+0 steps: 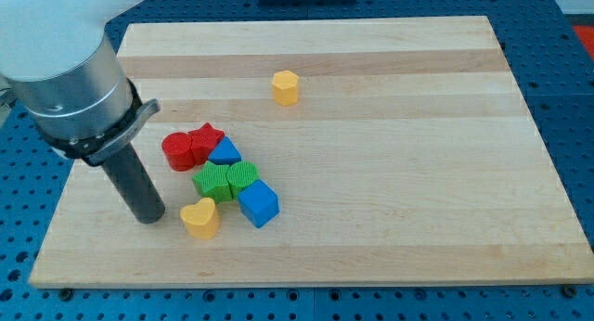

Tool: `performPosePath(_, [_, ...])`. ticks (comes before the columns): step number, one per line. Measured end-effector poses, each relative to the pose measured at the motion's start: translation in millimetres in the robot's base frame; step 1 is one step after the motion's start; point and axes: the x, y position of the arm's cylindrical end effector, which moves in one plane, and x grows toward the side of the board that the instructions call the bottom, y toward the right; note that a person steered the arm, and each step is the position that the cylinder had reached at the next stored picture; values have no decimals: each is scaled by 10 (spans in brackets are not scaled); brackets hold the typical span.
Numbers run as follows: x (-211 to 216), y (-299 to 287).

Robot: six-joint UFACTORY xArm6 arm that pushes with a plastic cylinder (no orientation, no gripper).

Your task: Slide the yellow heart into the green blocks

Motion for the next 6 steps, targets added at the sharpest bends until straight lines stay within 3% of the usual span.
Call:
performPosePath(3, [267,1])
performPosePath(6, [161,312])
